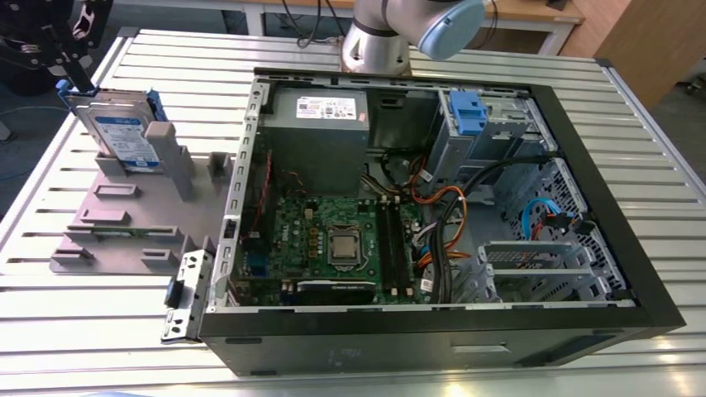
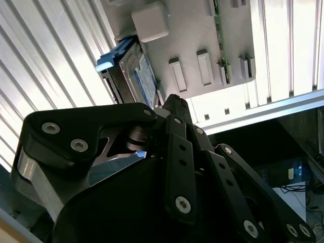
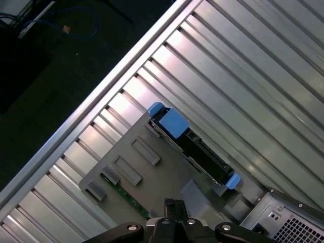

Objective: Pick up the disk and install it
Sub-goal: 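Pick up the disk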

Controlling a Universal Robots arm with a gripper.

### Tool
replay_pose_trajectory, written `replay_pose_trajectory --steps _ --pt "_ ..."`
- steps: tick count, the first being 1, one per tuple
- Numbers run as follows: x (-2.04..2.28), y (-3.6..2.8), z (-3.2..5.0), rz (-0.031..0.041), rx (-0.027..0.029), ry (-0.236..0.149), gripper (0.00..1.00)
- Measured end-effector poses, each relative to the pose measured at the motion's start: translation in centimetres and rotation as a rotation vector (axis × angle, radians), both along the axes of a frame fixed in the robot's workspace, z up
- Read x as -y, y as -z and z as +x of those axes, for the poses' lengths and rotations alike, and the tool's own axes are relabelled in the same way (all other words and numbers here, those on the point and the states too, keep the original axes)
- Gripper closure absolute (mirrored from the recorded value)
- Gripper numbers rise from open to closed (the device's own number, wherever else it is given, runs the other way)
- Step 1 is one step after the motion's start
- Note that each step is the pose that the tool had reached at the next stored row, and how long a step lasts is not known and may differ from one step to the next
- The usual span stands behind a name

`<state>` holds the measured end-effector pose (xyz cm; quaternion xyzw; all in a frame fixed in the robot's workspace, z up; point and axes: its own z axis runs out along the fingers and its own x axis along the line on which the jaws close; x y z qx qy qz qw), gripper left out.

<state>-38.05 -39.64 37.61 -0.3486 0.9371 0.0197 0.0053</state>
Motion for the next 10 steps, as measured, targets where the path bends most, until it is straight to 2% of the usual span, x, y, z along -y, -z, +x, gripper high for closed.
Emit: replay_pose_trajectory --steps 10 --pt "0.0 0.0 0.0 0.0 0.0 -0.014 0.89"
